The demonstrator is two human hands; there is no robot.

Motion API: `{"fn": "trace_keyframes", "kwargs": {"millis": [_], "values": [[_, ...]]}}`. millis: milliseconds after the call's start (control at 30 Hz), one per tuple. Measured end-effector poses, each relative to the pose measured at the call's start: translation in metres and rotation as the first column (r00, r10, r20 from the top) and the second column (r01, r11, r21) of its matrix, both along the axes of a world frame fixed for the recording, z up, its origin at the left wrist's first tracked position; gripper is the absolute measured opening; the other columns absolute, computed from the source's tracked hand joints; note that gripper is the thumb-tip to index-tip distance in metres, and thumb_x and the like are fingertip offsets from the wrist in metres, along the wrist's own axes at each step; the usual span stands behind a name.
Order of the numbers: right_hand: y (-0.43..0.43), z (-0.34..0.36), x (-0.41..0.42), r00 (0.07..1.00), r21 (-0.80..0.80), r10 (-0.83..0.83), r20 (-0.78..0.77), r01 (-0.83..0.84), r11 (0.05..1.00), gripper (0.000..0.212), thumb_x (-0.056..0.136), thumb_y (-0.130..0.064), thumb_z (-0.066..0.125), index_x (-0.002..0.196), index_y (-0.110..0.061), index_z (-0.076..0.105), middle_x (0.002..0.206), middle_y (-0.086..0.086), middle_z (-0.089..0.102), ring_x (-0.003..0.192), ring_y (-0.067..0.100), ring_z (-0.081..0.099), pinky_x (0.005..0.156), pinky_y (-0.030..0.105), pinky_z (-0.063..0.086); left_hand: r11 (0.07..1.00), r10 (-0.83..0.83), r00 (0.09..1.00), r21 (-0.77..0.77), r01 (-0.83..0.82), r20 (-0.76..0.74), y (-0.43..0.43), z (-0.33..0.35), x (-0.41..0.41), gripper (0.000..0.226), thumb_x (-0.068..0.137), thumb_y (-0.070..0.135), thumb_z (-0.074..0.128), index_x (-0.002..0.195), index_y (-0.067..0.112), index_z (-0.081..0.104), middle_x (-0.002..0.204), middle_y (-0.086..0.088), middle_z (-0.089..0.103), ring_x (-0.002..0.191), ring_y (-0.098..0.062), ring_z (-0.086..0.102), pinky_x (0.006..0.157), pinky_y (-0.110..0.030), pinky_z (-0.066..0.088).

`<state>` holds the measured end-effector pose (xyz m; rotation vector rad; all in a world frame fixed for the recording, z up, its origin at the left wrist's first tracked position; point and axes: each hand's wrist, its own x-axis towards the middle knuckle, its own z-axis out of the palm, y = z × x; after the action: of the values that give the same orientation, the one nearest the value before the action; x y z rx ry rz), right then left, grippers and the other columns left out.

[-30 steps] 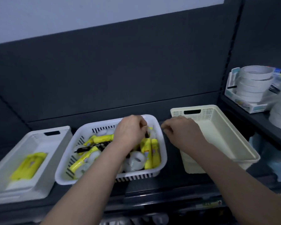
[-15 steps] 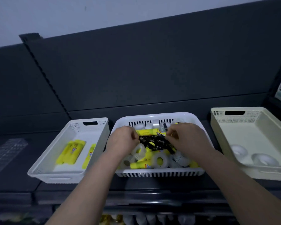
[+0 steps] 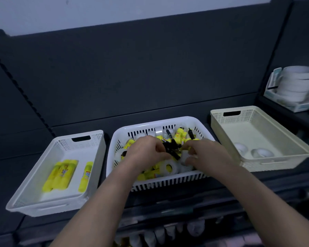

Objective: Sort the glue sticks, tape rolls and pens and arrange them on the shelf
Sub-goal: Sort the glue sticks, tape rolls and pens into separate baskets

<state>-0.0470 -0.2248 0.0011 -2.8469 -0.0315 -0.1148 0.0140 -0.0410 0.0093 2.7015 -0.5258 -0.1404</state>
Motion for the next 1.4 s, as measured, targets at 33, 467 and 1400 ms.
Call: {"fn": "trace_keyframes", "kwargs": {"millis": [33,467,1400], "values": [[0.001,0.002,0.000,0.999,-0.009,-0.018,0.050,0.019,1.000,0.039,0.085,-0.033,0.062,0.124,-0.036,0.055,0.106,-0.011,0.065,0.105,0.013,0.056,0.076,0.027,0.041,0.998,-0.026,0.999,0.048,0.028,-0.024,-0.002,0.001,-0.001,0.022,0.074,0.050,0.073,0.083,0.029,0.072,0.081,0.013,0.066,0.079,-0.008,0.061,0.071,-0.032,0.055],[-0.069,0.011,-0.003,0.918,-0.002,-0.243,0.315,0.257,0.966,0.035,0.088,-0.022,0.063,0.121,-0.032,0.063,0.106,-0.005,0.068,0.108,0.018,0.051,0.083,0.032,0.040,0.971,0.102,0.982,-0.229,-0.064,0.160,-0.064,0.020,0.006,0.013,0.081,0.020,0.057,0.075,0.019,0.069,0.072,0.005,0.066,0.077,-0.017,0.062,0.066,-0.029,0.049],[-0.231,-0.009,0.016,0.953,-0.060,-0.238,0.188,0.253,0.966,0.027,0.094,-0.030,0.051,0.119,-0.034,0.062,0.116,-0.012,0.065,0.111,0.012,0.056,0.083,0.028,0.042,0.981,-0.066,0.971,0.195,0.020,0.231,-0.275,-0.025,0.053,0.029,0.086,0.008,0.048,0.106,0.019,0.066,0.102,-0.005,0.064,0.088,-0.024,0.057,0.065,-0.029,0.042]]}}
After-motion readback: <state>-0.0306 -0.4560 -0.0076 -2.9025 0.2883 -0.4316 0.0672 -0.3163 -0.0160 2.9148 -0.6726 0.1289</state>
